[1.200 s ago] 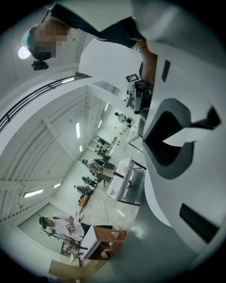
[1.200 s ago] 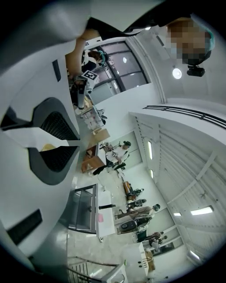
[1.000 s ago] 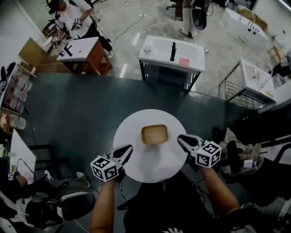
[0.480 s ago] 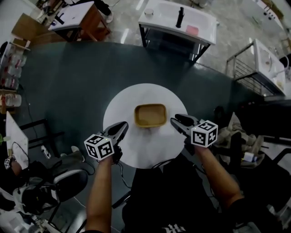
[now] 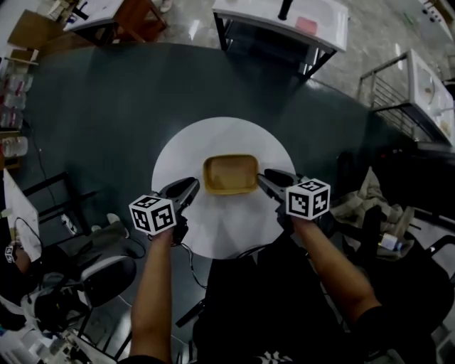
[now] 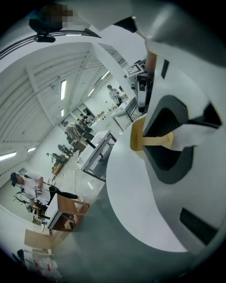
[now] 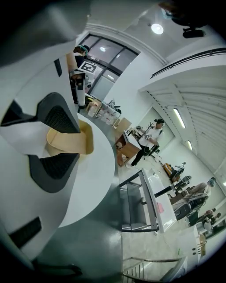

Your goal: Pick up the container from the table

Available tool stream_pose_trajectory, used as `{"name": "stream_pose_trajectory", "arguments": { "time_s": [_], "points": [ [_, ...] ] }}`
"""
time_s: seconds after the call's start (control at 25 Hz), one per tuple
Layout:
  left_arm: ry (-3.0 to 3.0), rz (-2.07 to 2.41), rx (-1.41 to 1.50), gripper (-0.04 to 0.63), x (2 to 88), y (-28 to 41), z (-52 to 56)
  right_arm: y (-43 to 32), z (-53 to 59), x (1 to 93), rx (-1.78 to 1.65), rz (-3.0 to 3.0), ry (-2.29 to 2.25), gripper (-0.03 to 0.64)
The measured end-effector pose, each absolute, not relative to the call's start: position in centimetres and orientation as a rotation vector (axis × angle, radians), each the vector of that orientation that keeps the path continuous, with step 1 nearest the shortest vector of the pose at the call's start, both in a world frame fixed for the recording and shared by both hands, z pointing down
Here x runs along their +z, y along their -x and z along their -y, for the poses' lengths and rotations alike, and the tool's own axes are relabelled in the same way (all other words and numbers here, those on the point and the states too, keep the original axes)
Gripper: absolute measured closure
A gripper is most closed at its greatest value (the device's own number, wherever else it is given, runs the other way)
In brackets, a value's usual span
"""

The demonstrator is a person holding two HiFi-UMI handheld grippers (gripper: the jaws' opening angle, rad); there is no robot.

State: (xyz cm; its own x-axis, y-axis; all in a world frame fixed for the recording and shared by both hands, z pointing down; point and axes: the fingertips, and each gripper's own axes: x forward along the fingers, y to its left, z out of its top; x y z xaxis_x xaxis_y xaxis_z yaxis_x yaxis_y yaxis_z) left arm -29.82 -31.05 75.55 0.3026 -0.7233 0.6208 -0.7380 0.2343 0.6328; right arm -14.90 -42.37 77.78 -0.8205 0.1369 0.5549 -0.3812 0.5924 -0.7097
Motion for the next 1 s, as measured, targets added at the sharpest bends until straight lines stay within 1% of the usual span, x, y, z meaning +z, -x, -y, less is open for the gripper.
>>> {"name": "stream_pose_trajectory", "arguments": {
  "time_s": [0.44, 0.68, 1.0],
  "points": [
    [-1.399, 1.319, 0.071, 0.480, 79.2, 28.7, 31.3, 14.9, 42.2, 80.1, 1.230, 2.188, -0.187, 0.474],
    [-1.394, 1.247, 0.075, 0.468, 79.9, 27.8, 31.7, 15.4, 42.0, 80.9, 1.245, 2.148, -0.210, 0.474],
    [-1.371, 1.211, 0.092, 0.468, 81.0, 26.8, 31.6, 14.7, 41.6, 81.9, 1.247, 2.120, -0.234, 0.476]
  ]
}}
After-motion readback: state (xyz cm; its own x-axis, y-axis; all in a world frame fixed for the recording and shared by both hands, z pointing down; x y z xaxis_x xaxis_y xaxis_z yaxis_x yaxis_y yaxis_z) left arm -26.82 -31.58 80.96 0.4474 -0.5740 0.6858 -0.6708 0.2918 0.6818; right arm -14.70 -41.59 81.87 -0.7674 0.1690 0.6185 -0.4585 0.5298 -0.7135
